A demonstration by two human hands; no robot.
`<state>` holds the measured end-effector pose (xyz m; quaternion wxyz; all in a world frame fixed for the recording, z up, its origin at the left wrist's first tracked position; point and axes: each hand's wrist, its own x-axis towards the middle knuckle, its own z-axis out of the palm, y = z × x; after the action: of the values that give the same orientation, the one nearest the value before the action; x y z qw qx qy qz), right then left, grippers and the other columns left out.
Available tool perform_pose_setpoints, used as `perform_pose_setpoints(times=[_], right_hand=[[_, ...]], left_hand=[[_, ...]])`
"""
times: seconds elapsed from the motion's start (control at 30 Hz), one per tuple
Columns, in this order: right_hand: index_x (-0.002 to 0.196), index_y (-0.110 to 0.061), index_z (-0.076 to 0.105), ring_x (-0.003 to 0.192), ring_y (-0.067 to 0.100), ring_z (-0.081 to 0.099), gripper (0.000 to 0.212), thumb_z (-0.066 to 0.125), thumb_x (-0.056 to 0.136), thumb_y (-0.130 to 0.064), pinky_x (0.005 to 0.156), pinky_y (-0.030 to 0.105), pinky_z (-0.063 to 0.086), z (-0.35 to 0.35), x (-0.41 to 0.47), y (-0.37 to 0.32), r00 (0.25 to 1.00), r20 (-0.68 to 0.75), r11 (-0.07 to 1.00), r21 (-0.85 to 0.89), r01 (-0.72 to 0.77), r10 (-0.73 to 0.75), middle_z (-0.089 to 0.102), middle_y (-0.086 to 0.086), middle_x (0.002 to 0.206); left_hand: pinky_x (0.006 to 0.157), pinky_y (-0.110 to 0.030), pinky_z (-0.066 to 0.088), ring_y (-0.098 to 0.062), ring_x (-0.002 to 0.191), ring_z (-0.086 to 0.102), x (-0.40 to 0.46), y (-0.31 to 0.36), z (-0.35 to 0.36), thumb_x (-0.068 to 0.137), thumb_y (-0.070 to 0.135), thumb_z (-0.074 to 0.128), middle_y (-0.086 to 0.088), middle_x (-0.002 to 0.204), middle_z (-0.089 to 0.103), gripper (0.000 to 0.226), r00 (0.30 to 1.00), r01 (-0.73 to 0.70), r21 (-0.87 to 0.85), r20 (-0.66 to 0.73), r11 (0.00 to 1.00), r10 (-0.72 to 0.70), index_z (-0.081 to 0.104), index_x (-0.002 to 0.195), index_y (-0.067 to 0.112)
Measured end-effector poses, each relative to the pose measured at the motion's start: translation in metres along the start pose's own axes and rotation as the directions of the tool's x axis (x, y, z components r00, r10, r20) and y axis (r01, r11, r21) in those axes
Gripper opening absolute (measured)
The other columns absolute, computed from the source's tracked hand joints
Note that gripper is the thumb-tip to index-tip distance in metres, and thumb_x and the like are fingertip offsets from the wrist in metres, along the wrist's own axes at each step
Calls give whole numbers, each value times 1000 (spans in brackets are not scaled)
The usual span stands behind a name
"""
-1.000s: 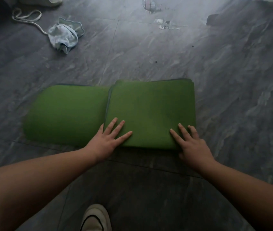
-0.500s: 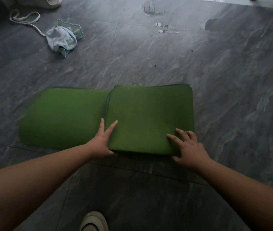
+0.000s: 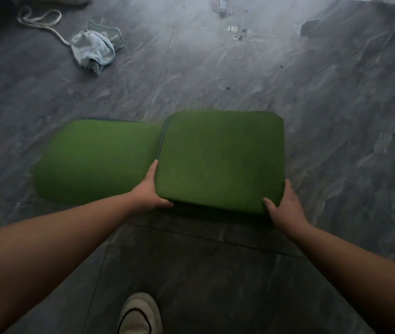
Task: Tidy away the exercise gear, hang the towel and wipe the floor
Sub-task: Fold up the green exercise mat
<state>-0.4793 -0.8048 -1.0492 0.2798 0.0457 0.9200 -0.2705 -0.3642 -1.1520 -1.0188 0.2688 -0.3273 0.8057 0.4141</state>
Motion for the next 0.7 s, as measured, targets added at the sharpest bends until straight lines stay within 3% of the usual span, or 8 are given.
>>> perform_pose_setpoints(times=[0.13, 0.2, 0.3, 0.43, 0.53, 0.6, 0.7], right_hand=[[150, -8, 22, 127, 39, 50, 75, 61, 95, -40, 105, 43, 44, -1, -2, -4, 992, 77, 994, -33, -101, 103, 49, 20, 143], [147, -7, 24, 124, 41, 53, 70, 59, 96, -40, 101, 42, 45, -3, -1, -8, 989, 92, 992, -62, -108, 113, 52, 22, 139], [147, -6, 23, 124, 41, 53, 69, 59, 97, -37, 101, 42, 45, -6, -2, -12, 987, 95, 991, -48, -126, 130, 52, 22, 140], [148, -9, 23, 122, 40, 54, 66, 58, 98, -34, 99, 42, 45, -2, -11, -8, 991, 62, 993, 25, -119, 117, 53, 21, 138], [145, -5, 27, 123, 41, 52, 66, 60, 96, -36, 98, 42, 44, 3, -18, -4, 993, 31, 994, -14, -111, 111, 52, 22, 138], [149, -2, 19, 136, 41, 37, 74, 57, 95, -36, 108, 47, 37, 4, -22, -12, 997, -34, 978, -193, -73, 68, 32, 26, 152], [155, -19, -17, 152, 30, -10, 96, 51, 87, -20, 121, 49, 5, 8, -27, -41, 970, 6, 815, -540, 209, -244, -20, 9, 164]], left_hand=[[106, -32, 36, -33, 137, 39, 3, 7, 0, 78, 0, 79, -19, 157, 28, 122, 992, 128, -228, 37, 965, -123, -10, 157, 24], [109, -35, 36, -34, 138, 39, 6, 7, 3, 91, 14, 69, -20, 156, 31, 94, 983, 165, -319, -25, 933, -182, 3, 158, 14], [114, -41, 33, -36, 137, 41, 3, 5, 12, 101, 33, 52, -20, 153, 37, 70, 972, 211, -149, -69, 966, -223, 16, 153, 4], [114, -39, 30, -34, 138, 40, -2, 0, 18, 101, 28, 53, -19, 152, 38, 66, 978, 151, -114, -127, 982, -165, 18, 152, 4], [113, -37, 31, -32, 136, 42, -5, -8, 22, 98, 23, 59, -16, 150, 42, 65, 983, 114, -88, -135, 990, -125, 24, 149, 6], [111, -40, 36, -34, 132, 47, -5, -12, 26, 96, 25, 62, -17, 145, 47, 61, 979, 123, -39, -157, 992, -128, 30, 145, 8], [106, -45, 41, -36, 127, 48, -3, -10, 27, 94, 36, 63, -18, 138, 46, 58, 969, 131, 165, -232, 977, -91, 36, 137, 8]])
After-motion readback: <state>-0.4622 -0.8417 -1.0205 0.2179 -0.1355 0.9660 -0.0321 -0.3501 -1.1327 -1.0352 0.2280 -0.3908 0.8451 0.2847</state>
